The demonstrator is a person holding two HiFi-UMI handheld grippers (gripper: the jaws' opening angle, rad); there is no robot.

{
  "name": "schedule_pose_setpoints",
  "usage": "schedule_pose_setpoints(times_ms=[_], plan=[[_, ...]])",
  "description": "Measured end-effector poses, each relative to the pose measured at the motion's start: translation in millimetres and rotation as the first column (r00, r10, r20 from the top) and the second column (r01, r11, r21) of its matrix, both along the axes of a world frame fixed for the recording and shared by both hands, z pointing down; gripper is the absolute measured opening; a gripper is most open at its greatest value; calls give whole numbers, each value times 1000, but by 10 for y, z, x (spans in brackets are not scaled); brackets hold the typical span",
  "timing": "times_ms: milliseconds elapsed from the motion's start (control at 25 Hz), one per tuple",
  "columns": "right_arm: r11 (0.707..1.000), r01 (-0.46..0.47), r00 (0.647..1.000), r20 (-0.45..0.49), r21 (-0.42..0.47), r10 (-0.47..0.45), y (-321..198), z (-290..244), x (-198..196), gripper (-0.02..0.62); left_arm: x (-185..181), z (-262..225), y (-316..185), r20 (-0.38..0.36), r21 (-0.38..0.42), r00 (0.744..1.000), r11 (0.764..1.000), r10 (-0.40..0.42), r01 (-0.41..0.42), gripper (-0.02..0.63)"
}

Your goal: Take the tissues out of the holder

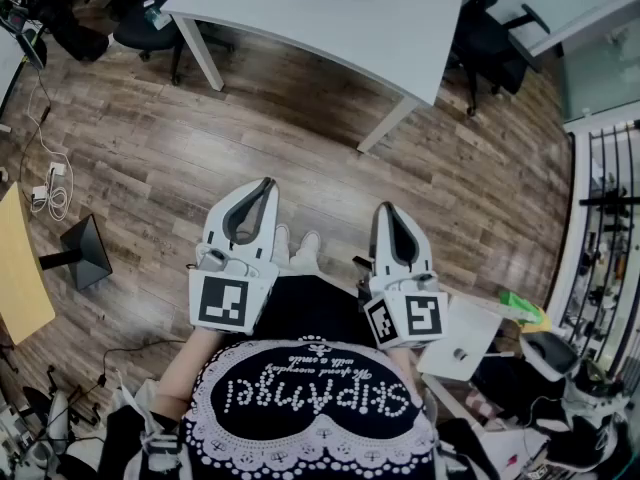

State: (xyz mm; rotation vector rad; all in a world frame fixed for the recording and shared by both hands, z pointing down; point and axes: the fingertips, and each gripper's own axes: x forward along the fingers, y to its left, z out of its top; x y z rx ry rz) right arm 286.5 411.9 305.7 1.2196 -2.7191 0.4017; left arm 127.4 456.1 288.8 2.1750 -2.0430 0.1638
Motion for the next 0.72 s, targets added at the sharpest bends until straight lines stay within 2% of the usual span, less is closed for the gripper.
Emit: schedule_pose_setpoints(times_ms=[360, 720], plan=[[998, -14, 998, -65, 56, 18, -199, 155, -18, 34, -87, 141, -198, 47, 19, 999, 1000, 8, -9, 31], [997, -5, 998, -55, 82, 9, -313, 143, -48, 34, -158, 129, -269, 47, 45, 999, 999, -10, 8, 31]])
